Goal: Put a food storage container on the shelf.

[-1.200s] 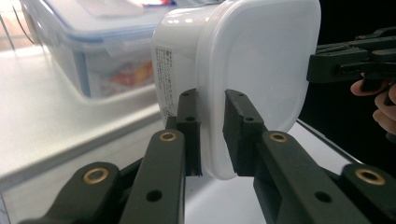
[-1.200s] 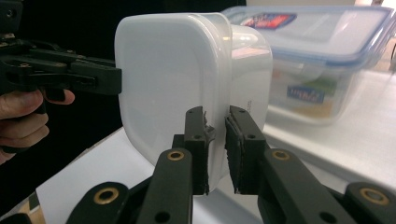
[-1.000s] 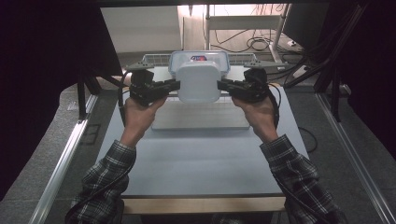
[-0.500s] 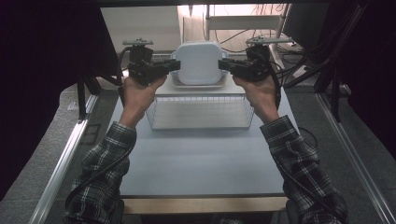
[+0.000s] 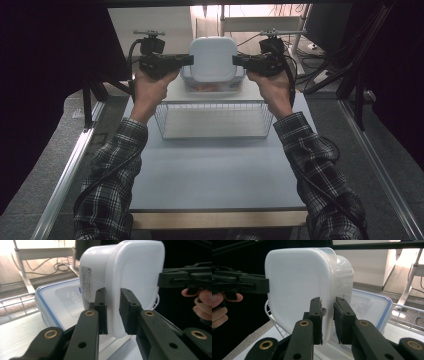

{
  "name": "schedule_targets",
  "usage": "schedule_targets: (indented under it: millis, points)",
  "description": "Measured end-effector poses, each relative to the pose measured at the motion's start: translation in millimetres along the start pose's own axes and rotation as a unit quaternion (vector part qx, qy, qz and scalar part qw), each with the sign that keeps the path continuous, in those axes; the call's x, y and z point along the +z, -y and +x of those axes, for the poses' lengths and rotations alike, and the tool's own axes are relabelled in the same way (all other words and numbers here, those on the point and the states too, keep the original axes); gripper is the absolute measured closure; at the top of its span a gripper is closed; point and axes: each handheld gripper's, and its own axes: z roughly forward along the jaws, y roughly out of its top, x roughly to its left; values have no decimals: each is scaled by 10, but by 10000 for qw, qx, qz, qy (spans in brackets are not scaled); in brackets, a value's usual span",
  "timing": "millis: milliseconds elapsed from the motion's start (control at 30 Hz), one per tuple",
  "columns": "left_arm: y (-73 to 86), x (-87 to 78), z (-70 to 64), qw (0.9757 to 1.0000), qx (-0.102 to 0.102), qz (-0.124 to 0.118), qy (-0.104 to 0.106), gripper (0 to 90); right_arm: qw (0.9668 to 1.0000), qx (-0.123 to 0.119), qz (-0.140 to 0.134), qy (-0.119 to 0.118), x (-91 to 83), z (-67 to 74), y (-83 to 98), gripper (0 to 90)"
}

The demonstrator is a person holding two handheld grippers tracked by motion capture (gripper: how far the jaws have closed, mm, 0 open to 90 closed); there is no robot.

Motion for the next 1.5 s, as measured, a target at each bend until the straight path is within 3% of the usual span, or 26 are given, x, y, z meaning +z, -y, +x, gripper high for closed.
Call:
schedule_targets:
  millis: [200,500,667,867,1067,1167,1333,1367,1500]
  points:
    - [-27,30,57,9999,-42,6,109,751,10000,62,-48,2,38,-18,-6,712]
    - [-30,119,111,9999,6,131,40,686,10000,24,-17,66,100,-15,-34,695]
    - [-35,185,119,9997,69,227,-35,638,9999,28,62,98,153,-42,-37,642]
    - [-61,235,188,9997,-76,225,46,633,9998,167,94,13,201,-105,-67,625]
    - [-104,278,194,9997,-32,246,-43,586,9997,162,141,76,259,-121,-95,580]
    - [-149,306,218,9995,-7,255,-202,521,9995,266,147,86,300,-145,-116,546]
    - [-171,333,242,9994,-20,169,-311,483,9994,207,71,257,335,-140,-145,515]
    - [-179,353,260,9994,-69,99,-328,479,9991,122,28,406,349,-122,-153,506]
    - [-212,387,267,9990,-70,58,-440,468,9982,34,-14,595,379,-110,-172,501]
